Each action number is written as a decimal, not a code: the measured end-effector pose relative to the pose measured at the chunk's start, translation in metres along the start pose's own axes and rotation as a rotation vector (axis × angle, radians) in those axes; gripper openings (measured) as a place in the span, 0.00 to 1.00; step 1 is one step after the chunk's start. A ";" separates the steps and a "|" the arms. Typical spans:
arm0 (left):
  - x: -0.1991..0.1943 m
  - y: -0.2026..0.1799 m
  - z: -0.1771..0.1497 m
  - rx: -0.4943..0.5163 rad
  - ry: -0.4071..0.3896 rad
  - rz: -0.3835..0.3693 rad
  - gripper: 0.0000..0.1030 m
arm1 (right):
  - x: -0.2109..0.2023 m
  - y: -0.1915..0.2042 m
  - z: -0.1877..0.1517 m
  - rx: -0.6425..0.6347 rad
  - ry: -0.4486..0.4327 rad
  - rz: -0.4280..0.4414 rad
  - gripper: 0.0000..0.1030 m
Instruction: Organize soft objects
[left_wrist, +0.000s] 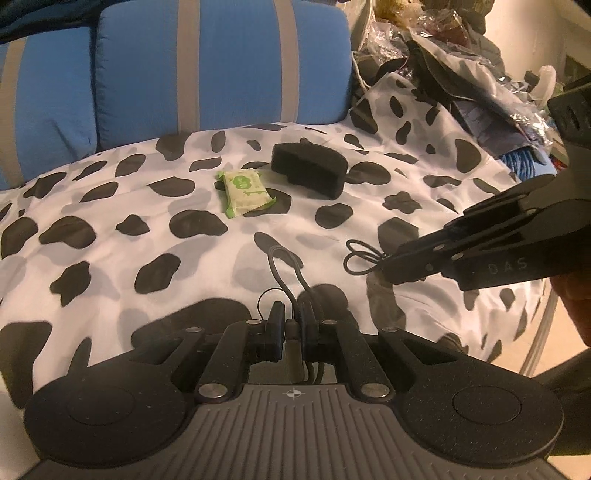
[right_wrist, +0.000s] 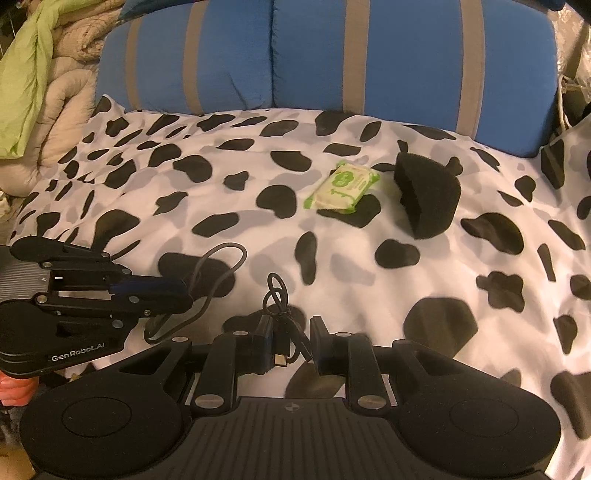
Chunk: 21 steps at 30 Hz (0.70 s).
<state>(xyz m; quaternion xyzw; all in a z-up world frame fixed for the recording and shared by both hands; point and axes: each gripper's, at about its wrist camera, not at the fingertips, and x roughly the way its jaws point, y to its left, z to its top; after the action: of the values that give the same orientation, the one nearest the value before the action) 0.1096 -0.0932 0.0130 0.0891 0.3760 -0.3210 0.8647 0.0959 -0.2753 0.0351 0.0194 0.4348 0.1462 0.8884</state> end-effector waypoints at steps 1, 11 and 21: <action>-0.004 -0.001 -0.002 -0.004 -0.002 -0.002 0.08 | -0.002 0.002 -0.002 0.001 0.002 0.004 0.23; -0.037 -0.008 -0.019 -0.042 0.003 0.004 0.08 | -0.015 0.031 -0.020 0.002 0.023 0.032 0.23; -0.056 -0.017 -0.037 -0.069 0.045 0.018 0.08 | -0.031 0.052 -0.046 0.006 0.058 0.049 0.23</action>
<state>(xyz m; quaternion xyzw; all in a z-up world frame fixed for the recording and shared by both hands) 0.0485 -0.0640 0.0279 0.0699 0.4053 -0.2979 0.8614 0.0299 -0.2383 0.0388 0.0282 0.4602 0.1669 0.8715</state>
